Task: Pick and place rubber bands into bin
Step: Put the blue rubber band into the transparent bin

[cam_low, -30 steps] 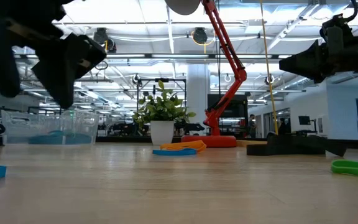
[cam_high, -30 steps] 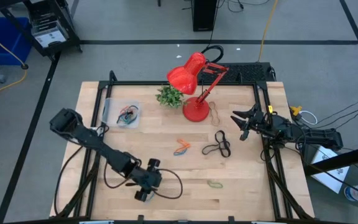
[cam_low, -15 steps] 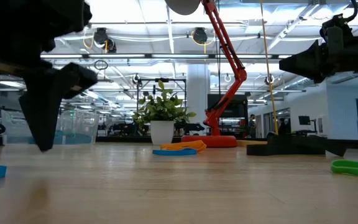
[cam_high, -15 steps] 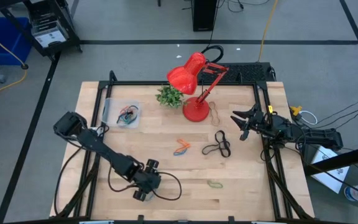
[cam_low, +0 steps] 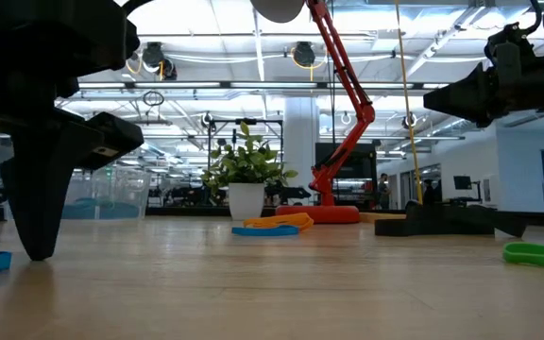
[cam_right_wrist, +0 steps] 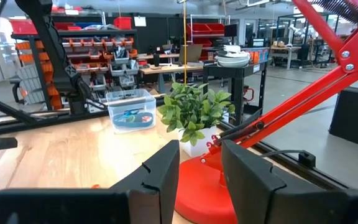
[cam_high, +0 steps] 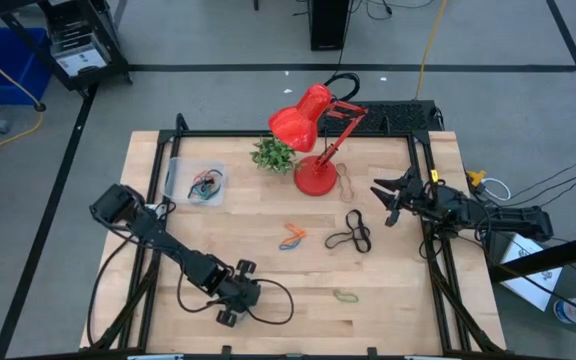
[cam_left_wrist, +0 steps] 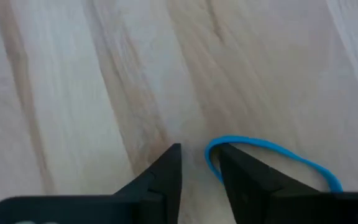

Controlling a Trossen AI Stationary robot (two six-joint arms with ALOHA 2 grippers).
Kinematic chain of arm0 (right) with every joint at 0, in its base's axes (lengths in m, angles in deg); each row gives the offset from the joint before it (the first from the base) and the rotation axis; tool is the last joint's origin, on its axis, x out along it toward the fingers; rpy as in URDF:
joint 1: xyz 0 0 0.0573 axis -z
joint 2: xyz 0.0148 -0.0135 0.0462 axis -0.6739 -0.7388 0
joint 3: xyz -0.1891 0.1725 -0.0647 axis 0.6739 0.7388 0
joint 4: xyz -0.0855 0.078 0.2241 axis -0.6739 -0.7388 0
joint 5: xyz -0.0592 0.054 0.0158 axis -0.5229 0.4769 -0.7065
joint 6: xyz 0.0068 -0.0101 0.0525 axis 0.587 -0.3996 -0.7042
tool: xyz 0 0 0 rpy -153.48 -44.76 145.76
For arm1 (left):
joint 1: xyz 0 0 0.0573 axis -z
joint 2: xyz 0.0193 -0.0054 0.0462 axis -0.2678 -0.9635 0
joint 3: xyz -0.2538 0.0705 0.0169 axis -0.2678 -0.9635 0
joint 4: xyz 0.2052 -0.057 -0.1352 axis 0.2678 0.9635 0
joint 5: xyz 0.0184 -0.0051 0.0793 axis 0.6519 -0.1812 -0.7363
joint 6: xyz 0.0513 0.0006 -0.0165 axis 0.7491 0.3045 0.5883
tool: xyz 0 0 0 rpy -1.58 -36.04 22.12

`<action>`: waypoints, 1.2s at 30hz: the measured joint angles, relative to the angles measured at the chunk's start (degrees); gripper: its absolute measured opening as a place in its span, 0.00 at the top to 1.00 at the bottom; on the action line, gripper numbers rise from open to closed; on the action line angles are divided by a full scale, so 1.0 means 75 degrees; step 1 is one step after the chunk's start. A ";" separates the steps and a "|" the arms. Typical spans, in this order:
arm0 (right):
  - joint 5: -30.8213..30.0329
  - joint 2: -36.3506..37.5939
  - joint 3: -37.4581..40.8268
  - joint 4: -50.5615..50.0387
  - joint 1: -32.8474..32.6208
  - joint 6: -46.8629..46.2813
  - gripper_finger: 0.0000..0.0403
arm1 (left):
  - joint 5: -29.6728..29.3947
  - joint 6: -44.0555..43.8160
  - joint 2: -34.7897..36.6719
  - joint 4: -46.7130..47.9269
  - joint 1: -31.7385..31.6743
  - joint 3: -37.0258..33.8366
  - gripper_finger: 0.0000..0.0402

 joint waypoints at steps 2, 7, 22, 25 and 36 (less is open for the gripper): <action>0.0004 -0.0033 0.0000 -0.0003 0.0000 0.0001 0.72 | 0.0015 -0.0068 -0.0006 -0.0022 0.0005 0.0000 0.75; 0.0002 -0.0058 0.0000 -0.0003 0.0001 0.0003 0.72 | 0.0215 -0.0116 -0.0024 -0.0201 0.0114 -0.0003 0.79; 0.0000 -0.0142 0.0000 0.0000 0.0001 0.0003 0.72 | -0.0191 -0.0290 -0.0030 -0.0206 0.0172 -0.0012 0.98; 0.0000 -0.0145 0.0000 0.0000 0.0001 0.0002 0.72 | -0.0201 -0.0651 -0.0030 -0.0284 0.0113 -0.0012 0.97; -0.0002 -0.0148 0.0001 0.0000 0.0000 0.0019 0.72 | -0.0486 -0.1822 0.0767 -0.1125 -0.0335 -0.0032 0.99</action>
